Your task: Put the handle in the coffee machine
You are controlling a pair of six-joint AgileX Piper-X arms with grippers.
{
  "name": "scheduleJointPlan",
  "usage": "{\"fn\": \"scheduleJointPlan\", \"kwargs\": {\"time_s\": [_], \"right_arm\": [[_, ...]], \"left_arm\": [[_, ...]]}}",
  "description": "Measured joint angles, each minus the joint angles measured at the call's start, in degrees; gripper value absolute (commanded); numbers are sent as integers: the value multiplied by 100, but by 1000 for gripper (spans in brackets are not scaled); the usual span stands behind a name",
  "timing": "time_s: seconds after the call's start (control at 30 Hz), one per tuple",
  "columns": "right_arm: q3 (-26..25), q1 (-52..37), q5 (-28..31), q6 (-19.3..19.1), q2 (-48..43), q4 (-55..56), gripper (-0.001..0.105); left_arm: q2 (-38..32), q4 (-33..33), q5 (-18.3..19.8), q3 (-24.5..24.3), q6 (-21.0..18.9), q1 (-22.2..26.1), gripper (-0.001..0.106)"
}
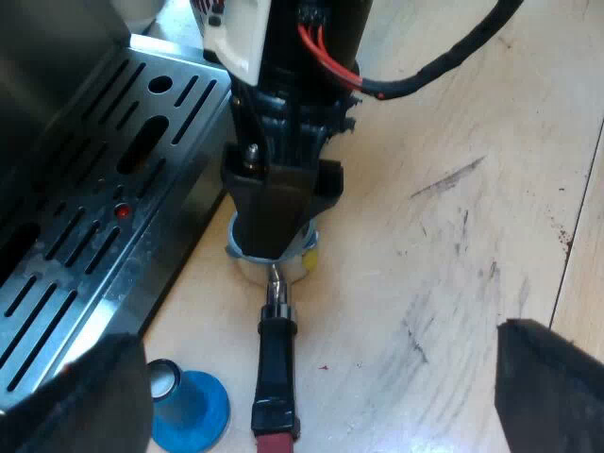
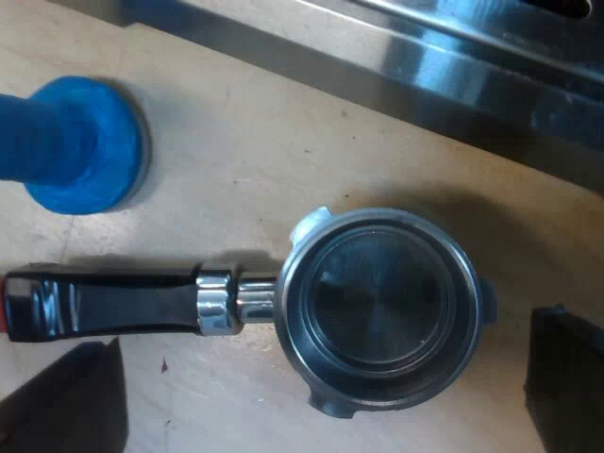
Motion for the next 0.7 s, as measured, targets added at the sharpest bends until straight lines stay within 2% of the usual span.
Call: {"fn": "scheduleJointPlan", "kwargs": {"time_s": [0.47,0.7], "right_arm": [[-5,-98,-6,-62,562,-179,86],[-5,-98,-17,-233,816,-192,86]], "left_arm": [[0,0,0,0,0,0,75],[0,0,0,0,0,0,75]]}}
